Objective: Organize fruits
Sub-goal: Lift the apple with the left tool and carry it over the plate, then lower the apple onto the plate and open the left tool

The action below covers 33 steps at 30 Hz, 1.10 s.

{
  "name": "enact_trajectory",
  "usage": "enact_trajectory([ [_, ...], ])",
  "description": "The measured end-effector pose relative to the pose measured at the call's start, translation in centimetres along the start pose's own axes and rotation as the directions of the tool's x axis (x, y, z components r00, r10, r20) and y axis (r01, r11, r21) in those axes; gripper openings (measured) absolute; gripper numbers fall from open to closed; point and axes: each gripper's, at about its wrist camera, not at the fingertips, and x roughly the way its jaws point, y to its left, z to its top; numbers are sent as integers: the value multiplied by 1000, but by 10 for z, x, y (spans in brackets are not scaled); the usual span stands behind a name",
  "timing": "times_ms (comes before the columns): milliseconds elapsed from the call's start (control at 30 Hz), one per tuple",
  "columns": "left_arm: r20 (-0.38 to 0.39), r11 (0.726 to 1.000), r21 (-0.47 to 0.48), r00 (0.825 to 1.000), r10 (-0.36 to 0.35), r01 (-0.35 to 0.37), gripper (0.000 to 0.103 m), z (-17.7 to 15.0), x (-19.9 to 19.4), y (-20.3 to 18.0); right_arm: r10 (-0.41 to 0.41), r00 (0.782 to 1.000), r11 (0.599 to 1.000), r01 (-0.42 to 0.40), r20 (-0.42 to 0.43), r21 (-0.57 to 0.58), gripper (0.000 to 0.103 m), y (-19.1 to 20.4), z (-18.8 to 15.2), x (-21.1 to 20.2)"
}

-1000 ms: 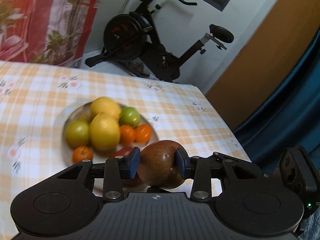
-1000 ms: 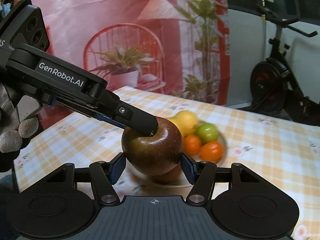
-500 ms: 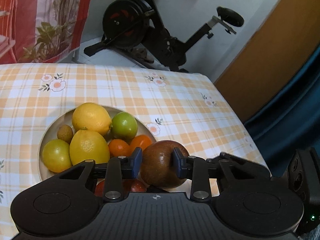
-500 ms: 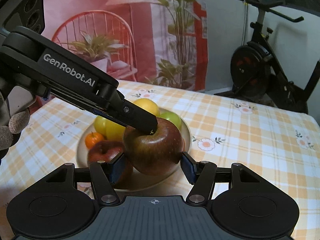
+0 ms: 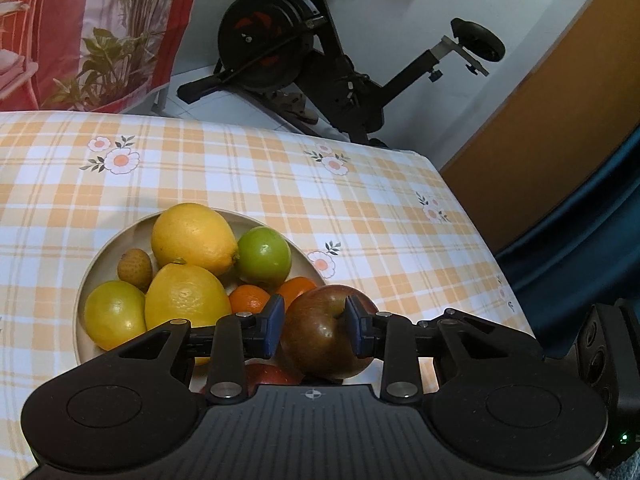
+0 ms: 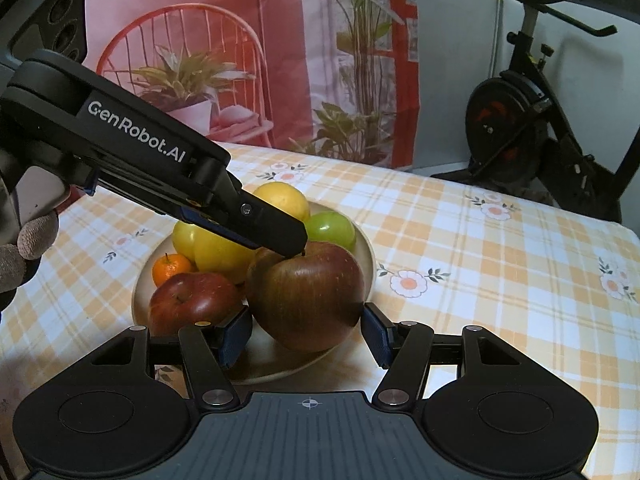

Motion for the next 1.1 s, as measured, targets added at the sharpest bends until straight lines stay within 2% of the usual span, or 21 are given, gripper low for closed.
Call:
enact_trajectory([
  [267,13,1000,-8,1000,17,-17,34,-1,-6,3,-6,1000,999,4,-28,-43,56,3,3,5],
  [567,75,998,1,995,70,-70,34,-10,-31,2,-6,1000,999,5,-4,-48,57,8,3,-13],
  [867,163,987,22,974,155,-161,34,-31,-59,-2,-17,1000,997,17,4,-75,57,17,0,-31],
  [1100,222,971,35,949,222,-236,34,-48,-79,-7,-30,999,997,31,12,-69,57,19,-14,-46],
])
